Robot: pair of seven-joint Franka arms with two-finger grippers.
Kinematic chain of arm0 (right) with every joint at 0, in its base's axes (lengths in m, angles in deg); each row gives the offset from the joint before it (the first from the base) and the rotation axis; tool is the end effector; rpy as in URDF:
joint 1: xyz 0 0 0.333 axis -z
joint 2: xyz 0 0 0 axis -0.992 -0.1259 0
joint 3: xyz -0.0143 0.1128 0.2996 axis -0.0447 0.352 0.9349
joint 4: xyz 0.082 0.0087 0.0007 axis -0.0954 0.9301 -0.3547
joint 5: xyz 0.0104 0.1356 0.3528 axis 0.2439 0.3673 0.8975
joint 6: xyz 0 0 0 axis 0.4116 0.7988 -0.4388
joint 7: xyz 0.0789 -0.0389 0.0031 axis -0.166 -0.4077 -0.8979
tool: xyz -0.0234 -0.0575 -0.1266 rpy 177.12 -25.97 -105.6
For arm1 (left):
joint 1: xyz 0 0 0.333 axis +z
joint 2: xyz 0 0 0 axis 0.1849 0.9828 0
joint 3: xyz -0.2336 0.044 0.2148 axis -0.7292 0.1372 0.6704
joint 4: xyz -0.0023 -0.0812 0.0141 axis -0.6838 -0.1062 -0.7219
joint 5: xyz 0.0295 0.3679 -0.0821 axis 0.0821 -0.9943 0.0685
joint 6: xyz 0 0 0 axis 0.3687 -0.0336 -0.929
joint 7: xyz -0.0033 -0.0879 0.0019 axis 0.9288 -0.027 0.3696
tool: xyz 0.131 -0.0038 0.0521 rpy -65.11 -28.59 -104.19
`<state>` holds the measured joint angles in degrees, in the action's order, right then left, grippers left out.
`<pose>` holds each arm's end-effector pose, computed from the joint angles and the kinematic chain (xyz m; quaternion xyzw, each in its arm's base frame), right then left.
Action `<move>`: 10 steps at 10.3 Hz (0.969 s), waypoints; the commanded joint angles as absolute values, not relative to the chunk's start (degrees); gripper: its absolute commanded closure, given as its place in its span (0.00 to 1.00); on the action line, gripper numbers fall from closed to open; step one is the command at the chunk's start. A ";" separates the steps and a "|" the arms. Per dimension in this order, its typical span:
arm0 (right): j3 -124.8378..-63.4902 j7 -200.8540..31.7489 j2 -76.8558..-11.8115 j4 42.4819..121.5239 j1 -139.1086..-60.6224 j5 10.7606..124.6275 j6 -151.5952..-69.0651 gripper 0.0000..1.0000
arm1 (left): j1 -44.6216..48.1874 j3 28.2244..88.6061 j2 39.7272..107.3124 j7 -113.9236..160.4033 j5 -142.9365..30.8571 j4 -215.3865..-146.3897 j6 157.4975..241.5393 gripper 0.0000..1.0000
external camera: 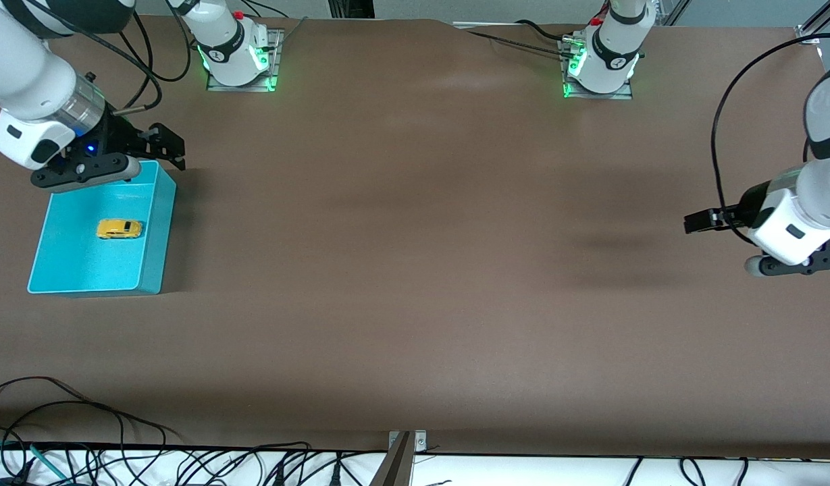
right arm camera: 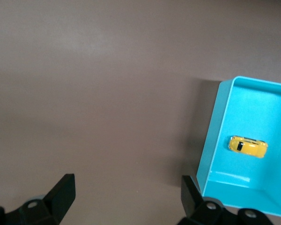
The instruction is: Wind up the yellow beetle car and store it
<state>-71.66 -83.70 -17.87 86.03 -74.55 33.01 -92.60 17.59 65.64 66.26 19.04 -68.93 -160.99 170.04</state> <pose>0.5192 0.0887 0.5298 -0.9936 -0.1100 0.0211 0.0112 0.6158 -0.0187 0.4895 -0.9943 -0.0576 0.0881 0.0149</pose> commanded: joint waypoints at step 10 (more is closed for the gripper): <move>-87.22 -81.98 -15.23 84.85 -88.04 30.59 -89.72 0.00 | 15.40 65.67 65.57 20.29 -69.16 -160.63 171.30 0.00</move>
